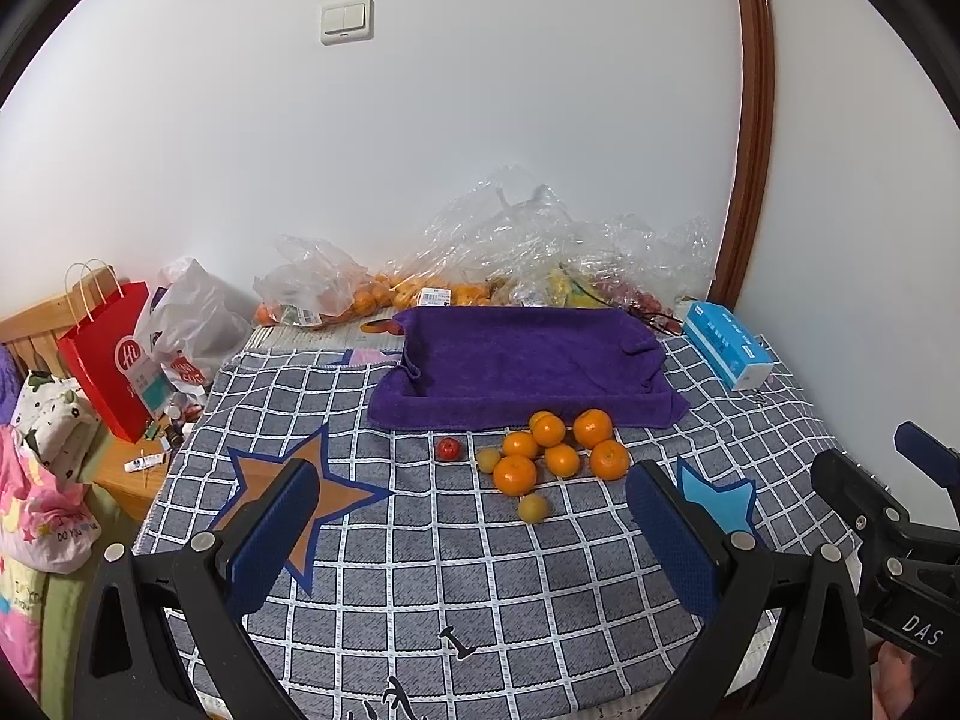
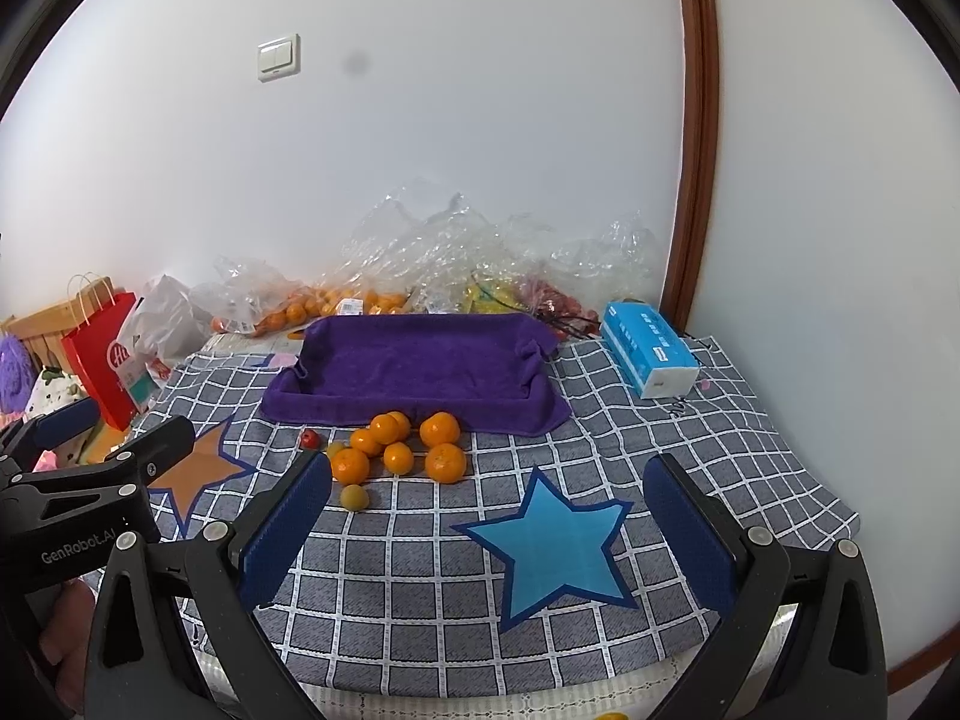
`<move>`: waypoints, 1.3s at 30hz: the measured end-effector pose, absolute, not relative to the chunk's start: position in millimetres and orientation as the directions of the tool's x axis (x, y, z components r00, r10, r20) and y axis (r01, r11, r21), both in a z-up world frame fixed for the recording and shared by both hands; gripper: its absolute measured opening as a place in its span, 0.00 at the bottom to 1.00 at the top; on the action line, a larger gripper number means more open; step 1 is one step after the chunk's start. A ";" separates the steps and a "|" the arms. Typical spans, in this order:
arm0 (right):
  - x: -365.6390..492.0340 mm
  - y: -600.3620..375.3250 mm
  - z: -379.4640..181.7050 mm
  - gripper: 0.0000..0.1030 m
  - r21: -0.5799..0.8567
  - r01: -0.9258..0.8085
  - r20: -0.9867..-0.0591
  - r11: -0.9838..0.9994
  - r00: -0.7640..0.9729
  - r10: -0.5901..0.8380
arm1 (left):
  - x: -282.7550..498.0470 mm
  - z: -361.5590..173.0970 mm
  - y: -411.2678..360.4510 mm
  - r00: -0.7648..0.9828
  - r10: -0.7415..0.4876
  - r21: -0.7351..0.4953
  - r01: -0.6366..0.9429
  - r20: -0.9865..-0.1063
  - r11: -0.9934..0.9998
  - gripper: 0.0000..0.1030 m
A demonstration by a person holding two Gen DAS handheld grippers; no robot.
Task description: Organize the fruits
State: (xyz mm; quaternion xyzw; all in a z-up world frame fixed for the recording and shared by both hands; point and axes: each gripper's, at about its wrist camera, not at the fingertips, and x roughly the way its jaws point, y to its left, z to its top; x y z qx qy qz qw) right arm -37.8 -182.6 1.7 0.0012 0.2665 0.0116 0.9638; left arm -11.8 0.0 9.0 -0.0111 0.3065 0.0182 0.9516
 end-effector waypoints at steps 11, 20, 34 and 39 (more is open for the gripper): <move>-31.1 -178.4 -3.9 1.00 -0.002 -0.030 -0.534 1.000 0.845 0.024 | -9.3 6.4 1.4 0.809 0.037 -0.005 -0.049 -0.587 0.999 1.00; -4.6 -172.5 -23.9 1.00 -0.067 0.009 -0.563 0.998 0.825 -0.046 | 9.6 -12.2 15.1 0.791 0.060 0.008 -0.069 -0.609 0.998 1.00; 69.2 -189.7 -93.2 1.00 0.067 -0.043 -0.669 0.997 0.739 0.077 | 71.3 -78.8 63.3 0.689 0.057 -0.040 -0.124 -0.723 0.991 0.91; 89.5 -180.9 -112.4 0.94 0.065 -0.079 -0.678 0.995 0.728 0.102 | 94.2 -102.4 70.7 0.644 0.029 -0.054 -0.109 -0.764 0.993 0.90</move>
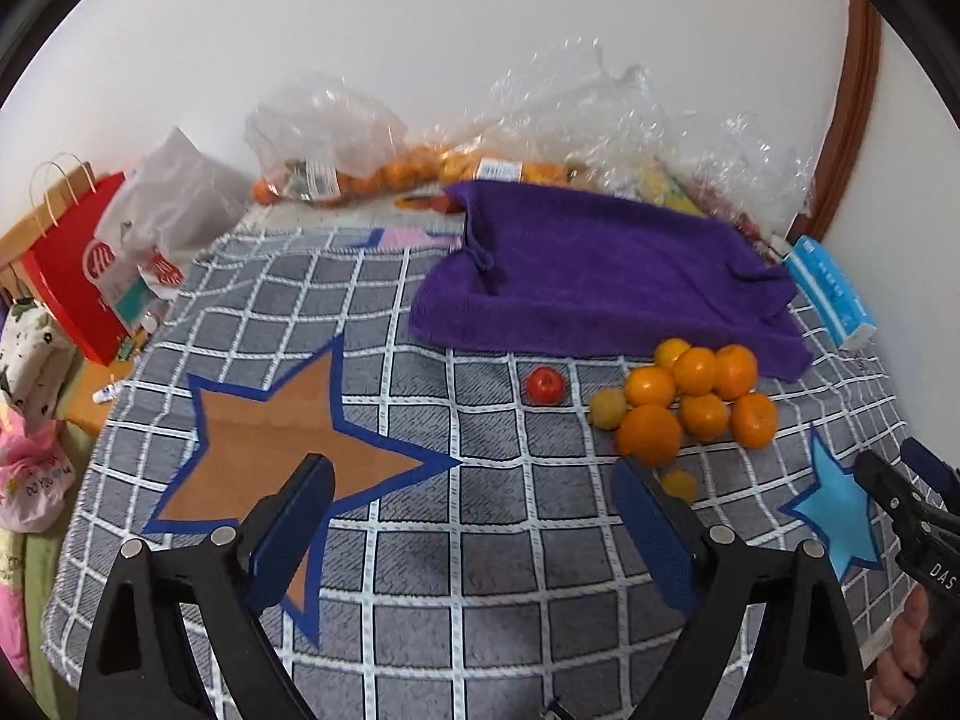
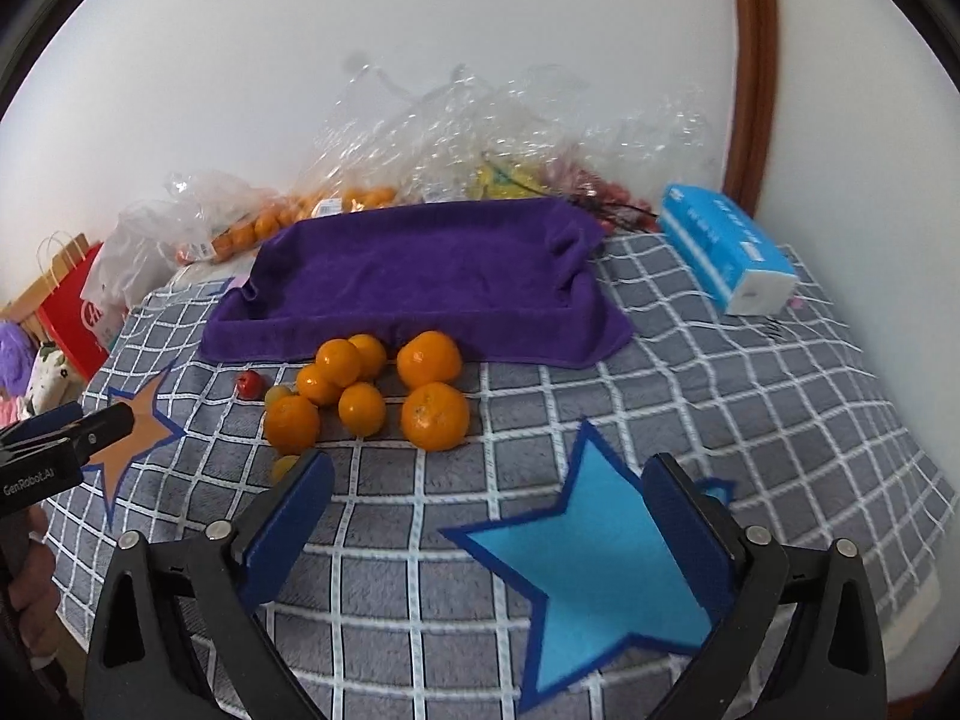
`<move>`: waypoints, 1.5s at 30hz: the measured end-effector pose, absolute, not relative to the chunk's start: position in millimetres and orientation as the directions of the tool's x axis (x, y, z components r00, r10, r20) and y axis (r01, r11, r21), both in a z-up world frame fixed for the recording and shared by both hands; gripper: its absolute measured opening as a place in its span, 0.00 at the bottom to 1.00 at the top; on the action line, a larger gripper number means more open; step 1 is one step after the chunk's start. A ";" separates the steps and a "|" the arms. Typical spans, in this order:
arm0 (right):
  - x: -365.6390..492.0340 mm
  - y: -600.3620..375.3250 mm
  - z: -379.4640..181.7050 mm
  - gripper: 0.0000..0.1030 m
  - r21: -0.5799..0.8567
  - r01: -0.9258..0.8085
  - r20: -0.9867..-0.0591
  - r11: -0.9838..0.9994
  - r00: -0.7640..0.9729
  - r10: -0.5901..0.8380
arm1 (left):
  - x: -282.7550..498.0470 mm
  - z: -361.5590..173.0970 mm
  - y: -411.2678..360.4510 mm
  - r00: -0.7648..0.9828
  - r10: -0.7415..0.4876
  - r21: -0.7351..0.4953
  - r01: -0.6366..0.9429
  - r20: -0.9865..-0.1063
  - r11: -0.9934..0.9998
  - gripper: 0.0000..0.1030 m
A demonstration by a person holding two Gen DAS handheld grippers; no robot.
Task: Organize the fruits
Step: 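Grasp the small red tomato with the left tool while the right tool grasps a large orange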
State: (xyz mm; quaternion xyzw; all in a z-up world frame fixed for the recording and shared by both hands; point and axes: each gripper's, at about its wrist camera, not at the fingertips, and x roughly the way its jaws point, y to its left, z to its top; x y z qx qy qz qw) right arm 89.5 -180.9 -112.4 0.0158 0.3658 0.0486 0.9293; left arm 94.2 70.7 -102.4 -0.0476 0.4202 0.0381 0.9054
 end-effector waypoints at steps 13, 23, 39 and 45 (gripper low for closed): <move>149.2 -153.8 -158.3 0.67 0.008 -0.147 -0.745 0.989 0.659 0.104 | 128.4 -135.1 82.6 0.600 -0.012 -0.094 -0.105 -0.800 0.990 0.90; 169.1 -144.5 -180.7 0.51 -0.041 -0.198 -0.753 0.979 0.650 0.099 | 159.2 -146.9 71.3 0.587 -0.057 -0.111 -0.056 -0.808 0.992 0.79; 153.8 -155.8 -177.8 0.41 -0.005 -0.245 -0.731 0.969 0.662 0.164 | 189.9 -165.7 48.6 0.576 -0.084 -0.099 0.007 -0.813 0.995 0.42; 147.7 -168.6 -176.1 0.41 0.044 -0.220 -0.728 0.975 0.661 0.182 | 187.5 -166.2 41.2 0.592 -0.058 -0.056 0.022 -0.804 0.998 0.23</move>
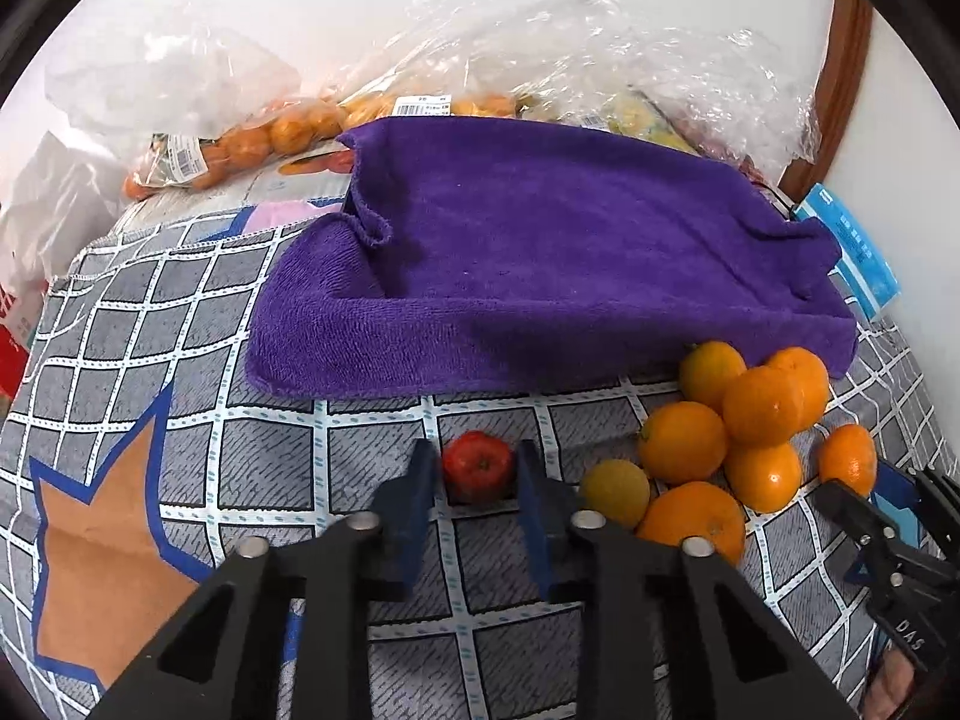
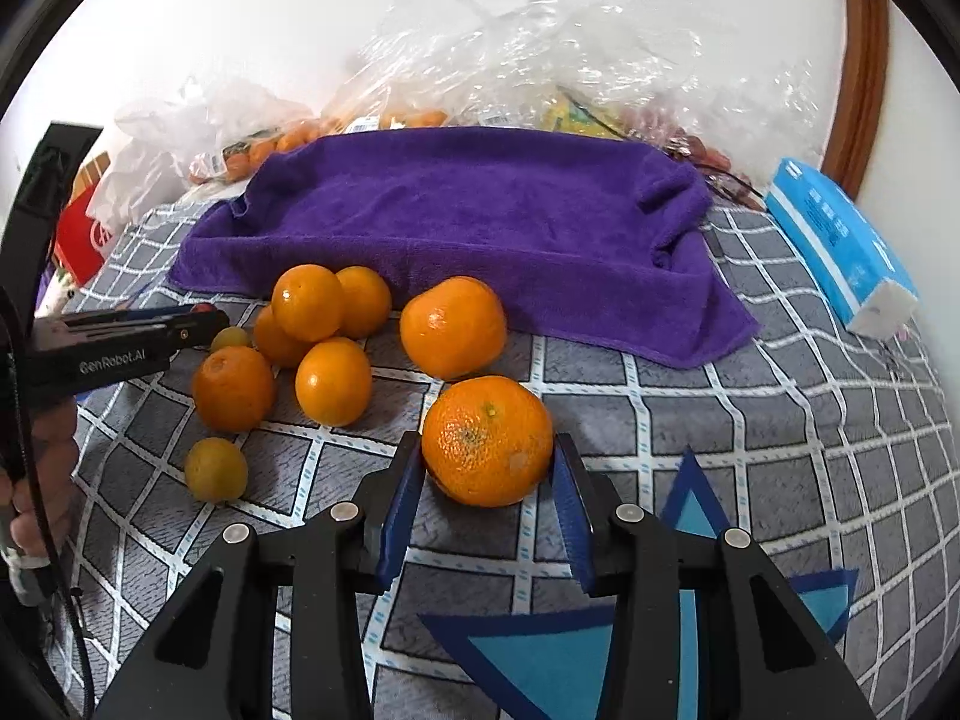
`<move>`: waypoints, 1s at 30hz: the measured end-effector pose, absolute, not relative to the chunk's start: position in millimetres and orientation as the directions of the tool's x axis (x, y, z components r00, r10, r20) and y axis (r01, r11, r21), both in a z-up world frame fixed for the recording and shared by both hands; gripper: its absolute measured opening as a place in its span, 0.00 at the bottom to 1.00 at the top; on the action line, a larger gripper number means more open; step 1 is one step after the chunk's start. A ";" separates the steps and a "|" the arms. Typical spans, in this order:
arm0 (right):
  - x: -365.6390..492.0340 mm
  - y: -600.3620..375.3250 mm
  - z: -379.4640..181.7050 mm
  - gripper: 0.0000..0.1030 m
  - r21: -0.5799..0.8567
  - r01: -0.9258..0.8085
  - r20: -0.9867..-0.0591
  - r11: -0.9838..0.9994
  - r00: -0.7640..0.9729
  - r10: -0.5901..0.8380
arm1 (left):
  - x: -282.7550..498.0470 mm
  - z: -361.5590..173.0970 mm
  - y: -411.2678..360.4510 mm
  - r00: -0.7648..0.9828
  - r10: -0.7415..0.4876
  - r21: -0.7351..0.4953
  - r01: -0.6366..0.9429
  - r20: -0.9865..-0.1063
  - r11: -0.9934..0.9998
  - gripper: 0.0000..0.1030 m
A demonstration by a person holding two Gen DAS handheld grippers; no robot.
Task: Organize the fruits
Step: 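Grasp the small red tomato with the left tool while the right tool grasps a large orange, then carry the red tomato onto the purple towel with the left tool while the right tool carries the orange there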
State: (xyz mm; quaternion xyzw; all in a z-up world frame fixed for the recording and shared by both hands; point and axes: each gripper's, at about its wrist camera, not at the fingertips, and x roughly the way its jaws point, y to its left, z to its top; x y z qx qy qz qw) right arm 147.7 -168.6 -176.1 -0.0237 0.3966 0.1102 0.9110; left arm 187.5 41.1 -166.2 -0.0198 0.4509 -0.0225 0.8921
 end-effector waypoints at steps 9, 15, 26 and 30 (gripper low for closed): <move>127.3 -179.6 -162.3 0.41 0.041 -0.198 -0.707 0.979 0.687 0.168 | 179.5 -159.8 44.1 0.592 -0.073 -0.080 0.014 -0.803 0.997 0.23; 115.9 -186.2 -144.2 0.41 0.036 -0.186 -0.680 0.982 0.715 0.160 | 163.5 -145.8 50.5 0.607 -0.058 -0.076 -0.003 -0.792 0.997 0.23; 115.8 -195.6 -87.9 0.41 0.008 -0.187 -0.593 0.982 0.790 0.155 | 153.1 -99.0 64.2 0.663 -0.061 -0.121 -0.044 -0.746 0.992 0.23; 122.0 -195.8 -71.9 0.41 0.013 -0.205 -0.565 0.979 0.806 0.177 | 157.8 -82.9 68.1 0.683 -0.049 -0.121 -0.059 -0.729 0.991 0.23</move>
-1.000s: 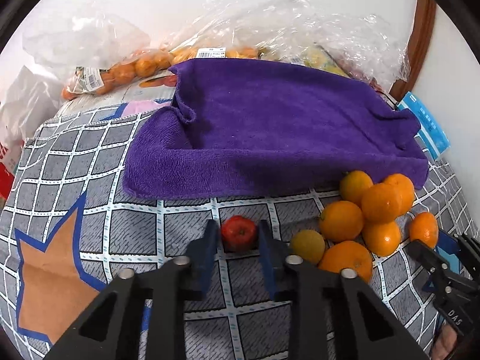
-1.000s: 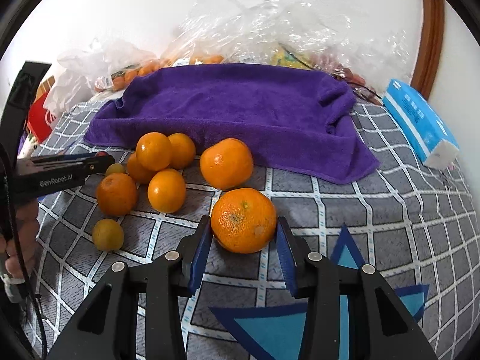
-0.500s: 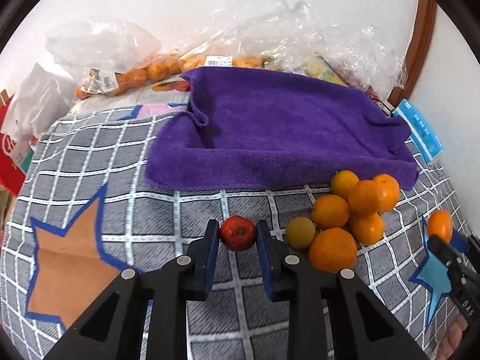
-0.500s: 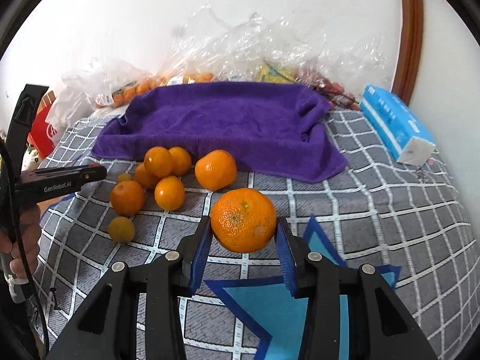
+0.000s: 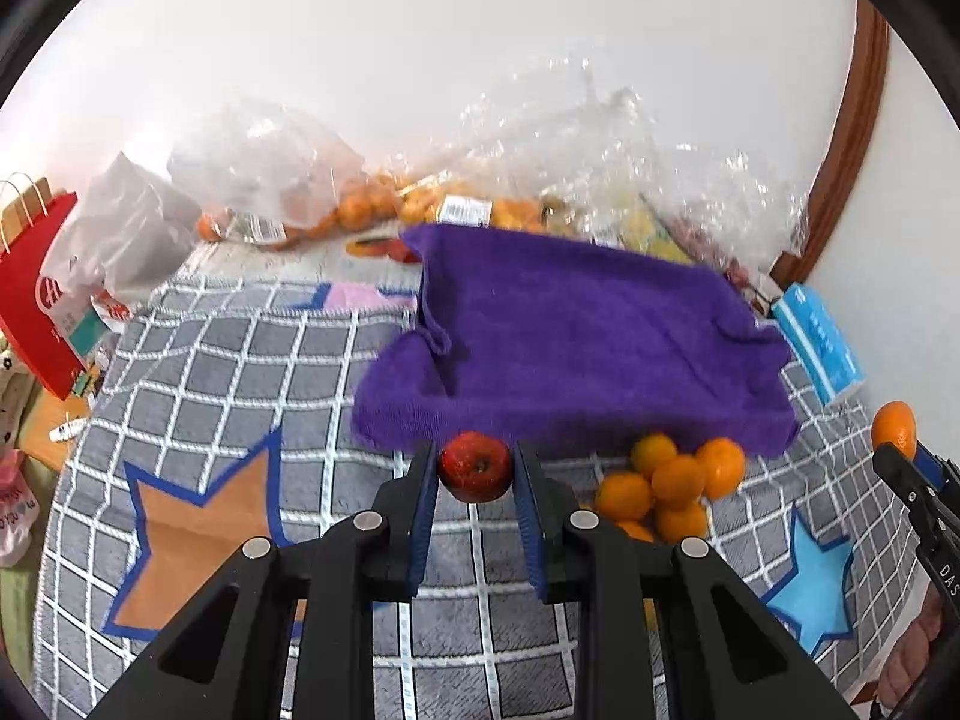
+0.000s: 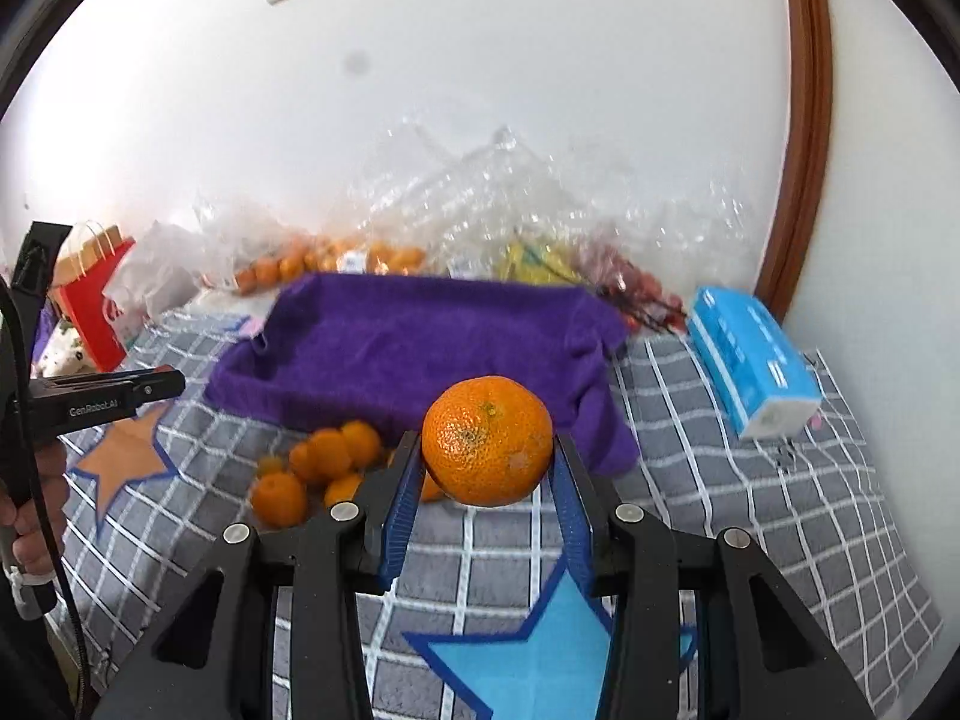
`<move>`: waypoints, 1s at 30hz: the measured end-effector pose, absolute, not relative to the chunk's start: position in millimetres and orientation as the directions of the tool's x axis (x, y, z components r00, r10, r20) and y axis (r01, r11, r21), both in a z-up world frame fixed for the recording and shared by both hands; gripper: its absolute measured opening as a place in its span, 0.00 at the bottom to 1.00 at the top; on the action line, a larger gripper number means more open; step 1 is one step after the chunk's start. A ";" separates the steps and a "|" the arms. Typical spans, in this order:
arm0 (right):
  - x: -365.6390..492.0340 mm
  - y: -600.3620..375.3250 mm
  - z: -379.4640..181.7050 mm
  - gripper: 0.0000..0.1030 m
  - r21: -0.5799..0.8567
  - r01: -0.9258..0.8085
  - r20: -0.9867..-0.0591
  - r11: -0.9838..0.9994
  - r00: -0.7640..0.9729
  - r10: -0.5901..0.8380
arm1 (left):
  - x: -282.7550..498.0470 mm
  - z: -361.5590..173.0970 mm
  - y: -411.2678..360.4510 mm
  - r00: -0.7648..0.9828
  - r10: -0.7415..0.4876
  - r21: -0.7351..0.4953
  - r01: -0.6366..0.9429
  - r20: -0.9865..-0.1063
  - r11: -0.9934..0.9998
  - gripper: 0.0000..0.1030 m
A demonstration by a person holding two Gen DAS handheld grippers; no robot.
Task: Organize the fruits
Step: 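Carry the red tomato onto the purple towel with the left tool while the right tool carries the orange there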
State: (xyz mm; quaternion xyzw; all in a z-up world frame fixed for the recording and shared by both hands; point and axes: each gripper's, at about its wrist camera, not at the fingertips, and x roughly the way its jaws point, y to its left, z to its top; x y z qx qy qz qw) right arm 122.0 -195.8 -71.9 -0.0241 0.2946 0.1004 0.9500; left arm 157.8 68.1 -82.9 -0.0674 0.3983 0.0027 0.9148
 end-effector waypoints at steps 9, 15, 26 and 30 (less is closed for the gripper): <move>156.7 -192.8 -70.2 0.41 0.032 -0.189 -0.573 0.981 0.801 0.173 | 182.9 -75.8 62.7 0.687 -0.052 -0.120 -0.053 -0.725 0.991 0.23; 182.5 -190.3 -75.8 0.41 0.040 -0.185 -0.583 0.982 0.794 0.174 | 203.7 -81.5 54.2 0.675 -0.074 -0.138 -0.041 -0.734 0.990 0.23; 234.8 -182.2 -84.1 0.41 0.041 -0.193 -0.601 0.980 0.779 0.178 | 245.3 -96.7 42.5 0.654 -0.099 -0.153 -0.025 -0.750 0.988 0.23; 252.3 -179.7 -99.1 0.41 0.035 -0.192 -0.630 0.981 0.757 0.171 | 260.6 -106.1 43.1 0.638 -0.104 -0.157 -0.027 -0.763 0.987 0.23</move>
